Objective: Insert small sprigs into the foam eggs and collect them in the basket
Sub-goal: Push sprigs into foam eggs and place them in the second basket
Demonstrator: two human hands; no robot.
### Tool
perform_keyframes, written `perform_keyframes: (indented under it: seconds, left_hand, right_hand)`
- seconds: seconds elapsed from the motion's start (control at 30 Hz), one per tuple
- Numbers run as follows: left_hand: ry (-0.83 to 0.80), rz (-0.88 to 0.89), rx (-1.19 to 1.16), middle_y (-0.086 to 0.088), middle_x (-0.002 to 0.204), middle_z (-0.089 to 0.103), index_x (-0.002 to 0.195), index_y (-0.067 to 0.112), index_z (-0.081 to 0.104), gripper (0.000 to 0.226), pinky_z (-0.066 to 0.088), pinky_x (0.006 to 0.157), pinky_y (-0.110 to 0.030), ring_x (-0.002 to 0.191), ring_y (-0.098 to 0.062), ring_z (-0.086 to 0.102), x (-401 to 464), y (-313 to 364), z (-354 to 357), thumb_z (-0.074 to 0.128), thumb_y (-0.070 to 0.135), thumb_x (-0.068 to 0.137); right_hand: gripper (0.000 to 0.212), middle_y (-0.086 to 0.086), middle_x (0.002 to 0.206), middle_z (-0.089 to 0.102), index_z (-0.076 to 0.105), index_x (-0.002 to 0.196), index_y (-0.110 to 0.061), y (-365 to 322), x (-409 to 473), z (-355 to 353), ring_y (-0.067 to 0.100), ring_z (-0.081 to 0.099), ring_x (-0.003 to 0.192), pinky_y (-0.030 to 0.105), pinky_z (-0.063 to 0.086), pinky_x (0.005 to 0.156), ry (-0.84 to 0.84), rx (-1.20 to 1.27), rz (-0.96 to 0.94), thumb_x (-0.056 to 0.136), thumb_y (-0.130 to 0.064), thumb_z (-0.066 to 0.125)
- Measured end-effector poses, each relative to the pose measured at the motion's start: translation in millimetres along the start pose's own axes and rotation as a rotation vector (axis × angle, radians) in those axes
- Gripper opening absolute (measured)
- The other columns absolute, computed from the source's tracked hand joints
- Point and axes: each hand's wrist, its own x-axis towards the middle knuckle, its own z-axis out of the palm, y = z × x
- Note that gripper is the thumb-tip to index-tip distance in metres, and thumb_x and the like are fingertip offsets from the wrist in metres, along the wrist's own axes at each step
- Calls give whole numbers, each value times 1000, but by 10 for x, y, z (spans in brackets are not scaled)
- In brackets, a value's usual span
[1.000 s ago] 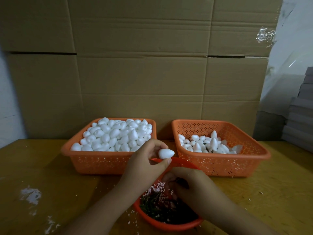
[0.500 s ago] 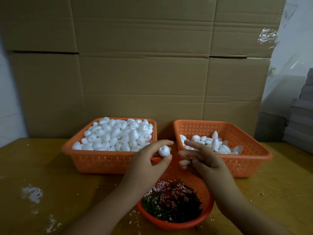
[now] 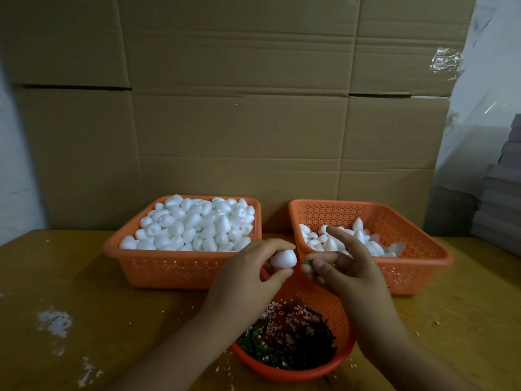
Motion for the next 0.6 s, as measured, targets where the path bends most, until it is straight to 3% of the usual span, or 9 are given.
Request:
perform_keyframes:
  seconds: [0.17,0.33,0.5,0.6]
  left_hand:
    - [-15,-9,6,32,110,56,113,47,61,37,44,74,-9,96,4,57,-7,-15,1,73,28,84]
    - [-42,-5,24,33,110,54,116,47,62,37,41,72,-5,96,7,56,-11,-24,9,73,31,85]
    - [-87,14,75,29,109,58,120,48,58,39,47,70,-12,95,4,57,-13,-18,18,71,36,86]
    - [-114,43,122,25,105,59,122,46,58,37,47,70,-15,91,4,56,-18,4,21,68,39,87]
  right_hand:
    - [44,10,90,75,58,119,-25,9,-23,-13,21,73,82,25,58,78,33,-31,-26,85,2,64]
    - [42,9,89,75,58,117,-23,13,-15,-17,18,73,82,23,58,77,32,-30,-43,84,3,65]
    - [44,2,86,76,55,121,-20,56,-14,-12,12,72,83,16,53,77,-4,-154,-104,85,2,65]
    - [52,0,87,76,50,123,-28,78,-30,-5,12,71,87,19,54,79,5,-211,-150,85,3,66]
